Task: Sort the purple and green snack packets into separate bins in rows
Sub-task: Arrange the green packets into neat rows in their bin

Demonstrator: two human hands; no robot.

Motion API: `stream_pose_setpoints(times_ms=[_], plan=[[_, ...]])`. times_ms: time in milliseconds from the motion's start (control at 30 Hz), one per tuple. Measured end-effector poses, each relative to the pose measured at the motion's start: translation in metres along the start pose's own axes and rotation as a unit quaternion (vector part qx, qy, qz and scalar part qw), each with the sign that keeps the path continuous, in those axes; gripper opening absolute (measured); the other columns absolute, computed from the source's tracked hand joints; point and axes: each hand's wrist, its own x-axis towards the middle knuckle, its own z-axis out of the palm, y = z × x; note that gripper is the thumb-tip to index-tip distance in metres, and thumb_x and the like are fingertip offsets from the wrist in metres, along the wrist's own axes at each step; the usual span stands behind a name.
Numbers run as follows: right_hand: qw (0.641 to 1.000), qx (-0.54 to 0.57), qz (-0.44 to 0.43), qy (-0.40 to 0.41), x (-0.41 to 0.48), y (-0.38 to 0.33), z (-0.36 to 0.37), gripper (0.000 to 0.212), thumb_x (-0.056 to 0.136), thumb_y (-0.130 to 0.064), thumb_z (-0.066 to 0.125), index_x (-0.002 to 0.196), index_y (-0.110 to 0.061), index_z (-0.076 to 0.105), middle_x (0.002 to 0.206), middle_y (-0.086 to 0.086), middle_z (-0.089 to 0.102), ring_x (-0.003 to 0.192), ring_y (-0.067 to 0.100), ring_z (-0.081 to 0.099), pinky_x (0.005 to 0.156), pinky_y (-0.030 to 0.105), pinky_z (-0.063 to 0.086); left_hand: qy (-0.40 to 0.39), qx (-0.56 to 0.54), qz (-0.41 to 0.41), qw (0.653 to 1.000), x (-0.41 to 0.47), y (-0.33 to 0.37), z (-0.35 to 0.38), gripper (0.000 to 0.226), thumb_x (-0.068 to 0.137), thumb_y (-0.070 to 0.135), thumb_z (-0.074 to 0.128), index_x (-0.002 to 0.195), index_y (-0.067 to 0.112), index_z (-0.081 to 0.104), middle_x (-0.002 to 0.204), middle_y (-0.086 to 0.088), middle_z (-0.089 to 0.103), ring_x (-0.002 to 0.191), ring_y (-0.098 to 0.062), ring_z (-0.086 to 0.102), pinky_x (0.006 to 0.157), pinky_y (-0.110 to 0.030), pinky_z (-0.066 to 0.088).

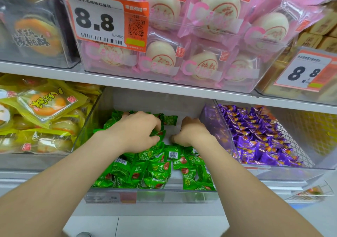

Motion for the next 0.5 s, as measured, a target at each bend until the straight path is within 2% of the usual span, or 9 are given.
stream_pose_setpoints(times_ms=[133,267,333,400,467,500], plan=[[0.999,0.043,-0.009,0.030,0.003,-0.002,-0.001,0.069,0.070,-0.040,0.090,0.128,-0.017,0.059,0.133,0.010,0.061,0.120,0.032,0.063,0.097,0.038,0.058,0.023,-0.011,0.004,1.000,-0.003,0.002,0.002,0.028,0.099,0.044,0.059,0.124,0.034,0.067,0.117,0.006,0.070,0.115,-0.022,0.063,0.106,-0.051,0.047],[0.990,0.110,-0.062,0.066,-0.011,0.002,-0.027,0.054,0.068,-0.029,0.096,0.116,-0.021,0.075,0.116,0.000,0.072,0.111,0.020,0.069,0.094,0.027,0.057,0.089,-0.118,-0.010,0.989,0.002,-0.001,0.002,0.029,0.100,0.025,0.062,0.128,0.024,0.069,0.123,-0.001,0.072,0.113,-0.023,0.066,0.104,-0.038,0.052],[0.970,0.191,-0.127,0.082,-0.027,0.003,-0.035,0.047,0.062,-0.028,0.100,0.104,-0.024,0.079,0.101,-0.004,0.075,0.096,0.014,0.071,0.089,0.028,0.059,0.108,-0.202,-0.026,0.973,0.004,0.000,-0.003,0.034,0.099,0.028,0.068,0.132,0.022,0.065,0.124,0.001,0.071,0.111,-0.018,0.067,0.103,-0.034,0.053],[0.938,0.274,-0.190,0.092,-0.040,0.003,-0.037,0.044,0.055,-0.026,0.103,0.091,-0.026,0.077,0.089,-0.005,0.077,0.084,0.013,0.071,0.082,0.033,0.061,0.109,-0.291,-0.047,0.949,0.006,0.001,-0.007,0.039,0.094,0.034,0.076,0.130,0.021,0.066,0.116,0.003,0.073,0.104,-0.014,0.071,0.092,-0.033,0.057],[0.919,0.319,-0.214,0.088,-0.044,0.004,-0.039,0.047,0.054,-0.026,0.104,0.091,-0.026,0.075,0.087,-0.008,0.076,0.081,0.008,0.070,0.079,0.028,0.060,0.104,-0.367,-0.088,0.920,0.004,0.002,-0.008,0.038,0.090,0.034,0.082,0.122,0.019,0.067,0.109,0.000,0.075,0.093,-0.016,0.076,0.078,-0.035,0.061],[0.916,0.331,-0.212,0.083,-0.045,0.005,-0.040,0.049,0.056,-0.026,0.104,0.096,-0.026,0.076,0.091,-0.009,0.076,0.083,0.006,0.070,0.079,0.025,0.059,0.107,-0.404,-0.110,0.902,0.003,0.003,-0.008,0.034,0.089,0.031,0.083,0.116,0.019,0.066,0.105,-0.001,0.076,0.086,-0.017,0.078,0.078,-0.041,0.063]])
